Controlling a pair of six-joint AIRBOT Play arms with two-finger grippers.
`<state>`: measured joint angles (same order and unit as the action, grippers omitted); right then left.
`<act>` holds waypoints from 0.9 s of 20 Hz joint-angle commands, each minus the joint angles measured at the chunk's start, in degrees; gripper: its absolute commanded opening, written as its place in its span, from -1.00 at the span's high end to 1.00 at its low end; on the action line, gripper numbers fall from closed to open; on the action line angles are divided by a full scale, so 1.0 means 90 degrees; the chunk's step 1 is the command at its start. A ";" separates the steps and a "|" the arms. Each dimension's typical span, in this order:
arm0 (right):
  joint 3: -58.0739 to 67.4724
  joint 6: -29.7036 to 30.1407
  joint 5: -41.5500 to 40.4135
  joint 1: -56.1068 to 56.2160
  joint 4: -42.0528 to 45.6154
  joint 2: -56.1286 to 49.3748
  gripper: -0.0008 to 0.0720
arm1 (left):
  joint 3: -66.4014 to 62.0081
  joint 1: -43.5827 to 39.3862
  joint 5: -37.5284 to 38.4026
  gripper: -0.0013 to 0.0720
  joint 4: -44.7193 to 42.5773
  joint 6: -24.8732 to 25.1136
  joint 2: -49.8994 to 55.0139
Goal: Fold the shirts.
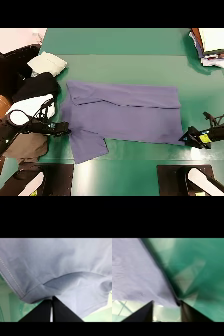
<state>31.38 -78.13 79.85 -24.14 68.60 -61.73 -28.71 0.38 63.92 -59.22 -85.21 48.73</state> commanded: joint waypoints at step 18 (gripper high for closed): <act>0.2164 -0.0301 -0.0007 0.1948 0.1331 0.0860 0.94 | -0.2492 0.0002 0.0624 0.91 -0.0486 -0.0027 0.0299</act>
<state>43.90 -79.33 85.30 -10.22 80.97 -48.18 -44.95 0.34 76.20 -63.24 -87.90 44.16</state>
